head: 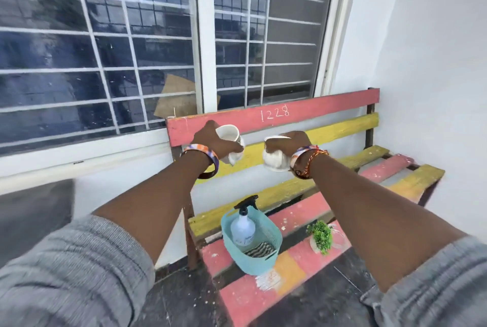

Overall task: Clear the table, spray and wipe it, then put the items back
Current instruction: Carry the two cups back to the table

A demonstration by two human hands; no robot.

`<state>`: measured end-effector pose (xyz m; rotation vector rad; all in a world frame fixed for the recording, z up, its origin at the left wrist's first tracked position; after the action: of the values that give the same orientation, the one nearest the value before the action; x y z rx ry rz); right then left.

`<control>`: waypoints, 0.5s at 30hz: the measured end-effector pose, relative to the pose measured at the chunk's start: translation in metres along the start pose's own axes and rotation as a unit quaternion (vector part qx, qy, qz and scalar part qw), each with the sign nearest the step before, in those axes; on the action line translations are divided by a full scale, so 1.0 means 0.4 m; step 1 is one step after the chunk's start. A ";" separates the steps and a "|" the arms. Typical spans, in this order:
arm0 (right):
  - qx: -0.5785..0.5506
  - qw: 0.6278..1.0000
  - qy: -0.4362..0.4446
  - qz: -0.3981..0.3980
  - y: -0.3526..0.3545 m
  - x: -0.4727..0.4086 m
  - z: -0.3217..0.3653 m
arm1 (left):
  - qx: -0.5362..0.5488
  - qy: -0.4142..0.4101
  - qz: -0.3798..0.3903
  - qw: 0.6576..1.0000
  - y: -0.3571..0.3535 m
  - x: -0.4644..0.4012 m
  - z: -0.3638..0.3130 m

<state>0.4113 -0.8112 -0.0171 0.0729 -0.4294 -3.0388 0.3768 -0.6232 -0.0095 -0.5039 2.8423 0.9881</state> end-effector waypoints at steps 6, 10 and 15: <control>0.012 0.999 0.010 0.035 -0.121 0.190 0.064 | 0.005 0.015 -0.015 1.000 0.132 0.169 0.086; -0.032 0.998 0.017 0.056 -0.194 0.277 0.104 | 0.028 0.044 -0.030 0.998 0.231 0.252 0.144; -0.047 0.996 -0.011 0.068 -0.308 0.366 0.140 | 0.031 0.077 -0.045 0.996 0.353 0.332 0.232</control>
<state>0.2544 -0.6890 -0.0029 0.0051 -0.2805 -2.9217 0.2024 -0.4989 -0.0250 -0.7246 2.9430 0.8774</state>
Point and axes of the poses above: each hand's wrist, its own x-axis away from the middle knuckle, its own y-axis out of the back of the hand, z = x × y, the point moved 3 cm from there along -x, towards the middle knuckle, and after that the axes turned 1 degree about x, right-handed, at the moved point
